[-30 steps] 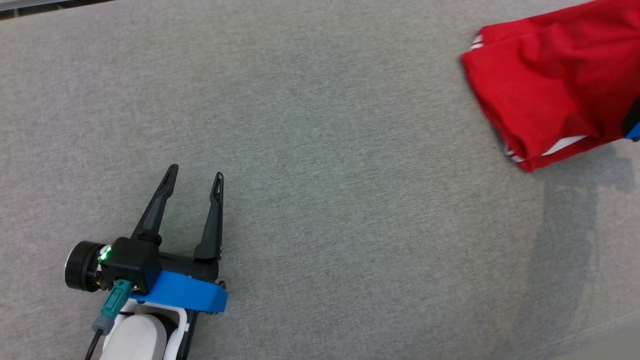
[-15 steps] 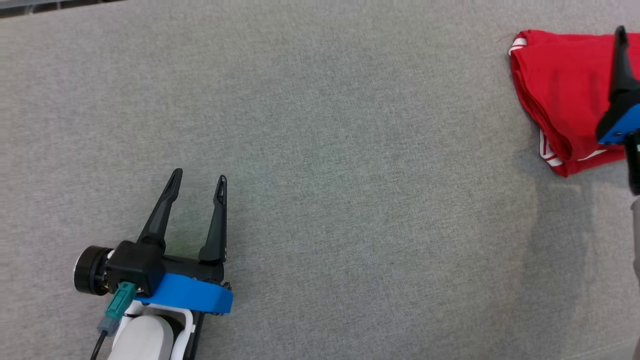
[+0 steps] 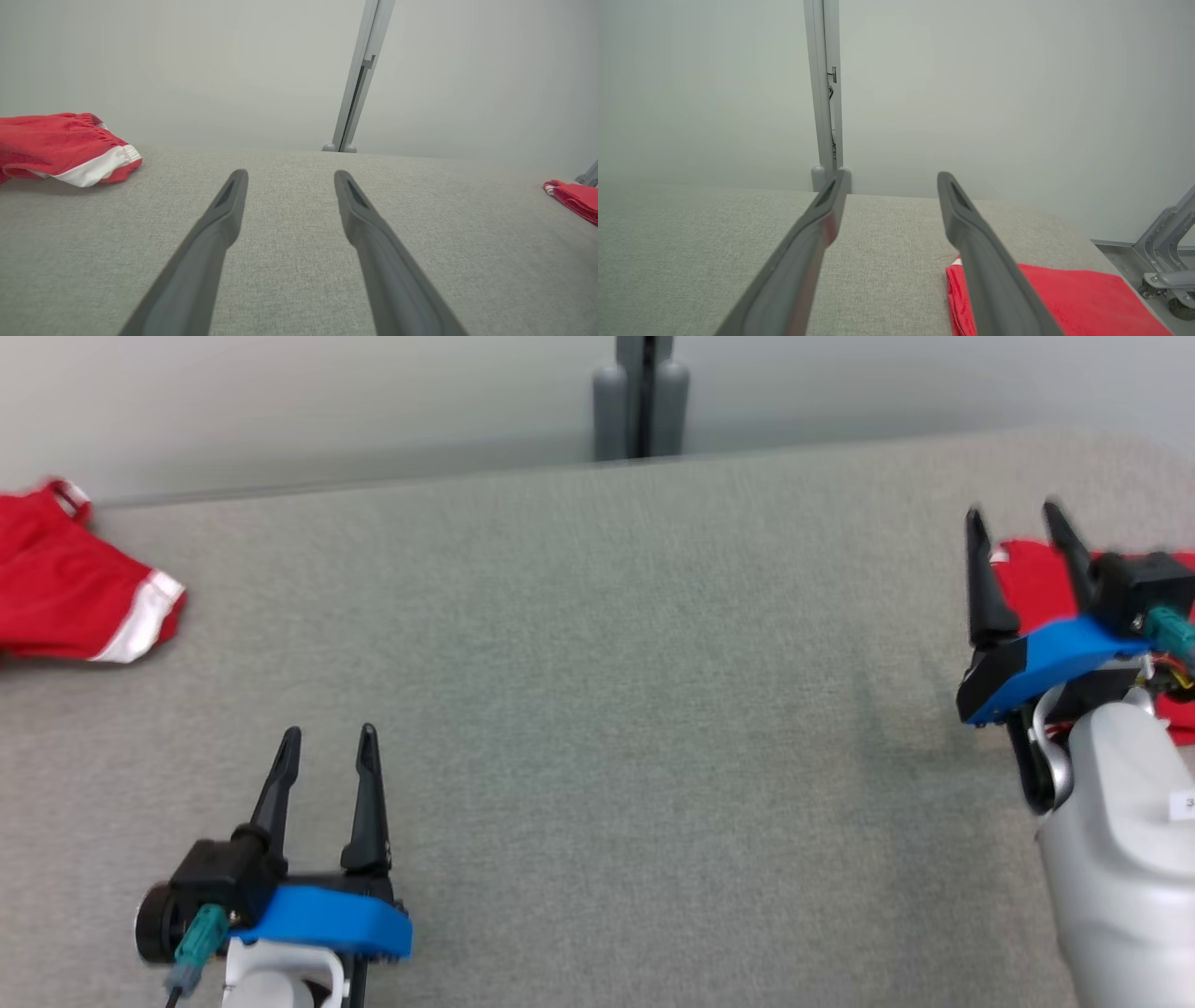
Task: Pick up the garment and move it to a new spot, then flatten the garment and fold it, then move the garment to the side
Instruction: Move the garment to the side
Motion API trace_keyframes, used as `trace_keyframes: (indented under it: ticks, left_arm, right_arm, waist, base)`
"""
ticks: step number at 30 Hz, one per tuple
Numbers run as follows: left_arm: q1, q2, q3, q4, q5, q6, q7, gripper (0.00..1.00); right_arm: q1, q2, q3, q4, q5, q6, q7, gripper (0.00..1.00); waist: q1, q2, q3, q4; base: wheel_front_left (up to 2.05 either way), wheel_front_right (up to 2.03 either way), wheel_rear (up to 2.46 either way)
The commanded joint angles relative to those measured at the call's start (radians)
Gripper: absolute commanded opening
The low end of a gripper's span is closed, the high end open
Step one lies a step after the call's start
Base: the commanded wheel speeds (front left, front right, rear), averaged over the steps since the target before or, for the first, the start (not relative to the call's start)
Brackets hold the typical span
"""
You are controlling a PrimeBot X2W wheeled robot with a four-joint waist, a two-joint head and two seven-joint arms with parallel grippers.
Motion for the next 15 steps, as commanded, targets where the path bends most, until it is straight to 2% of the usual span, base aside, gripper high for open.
trace_keyframes:
  ticks: [1,5,10,15]
  left_arm:
    - [0.015,-0.005,0.01,0.013,-0.007,0.002,-0.008,1.0]
    - [0.065,-0.019,0.029,0.039,-0.02,0.007,-0.014,1.0]
    - [0.131,-0.037,0.042,0.053,-0.028,0.01,-0.015,1.0]
    - [0.184,-0.049,0.057,0.059,-0.027,0.004,-0.016,1.0]
  right_arm:
    - [0.045,0.013,-0.006,-0.016,-0.006,0.0,-0.011,1.0]
    - [0.171,0.071,-0.017,-0.092,-0.005,0.0,-0.03,1.0]
    - [0.343,0.102,0.002,-0.192,-0.028,0.0,-0.034,1.0]
    - [0.495,0.104,0.059,-0.263,0.078,0.0,-0.037,1.0]
  waist:
    - [0.0003,0.0,-0.024,0.005]
    - [0.0003,0.0,-0.082,0.039]
    - [0.0003,0.0,-0.131,0.076]
    - [0.0003,0.0,-0.164,0.107]
  base:
    - [0.0,0.0,0.0]
    - [0.0,0.0,0.0]
    - [0.0,0.0,0.0]
    - [0.0,0.0,0.0]
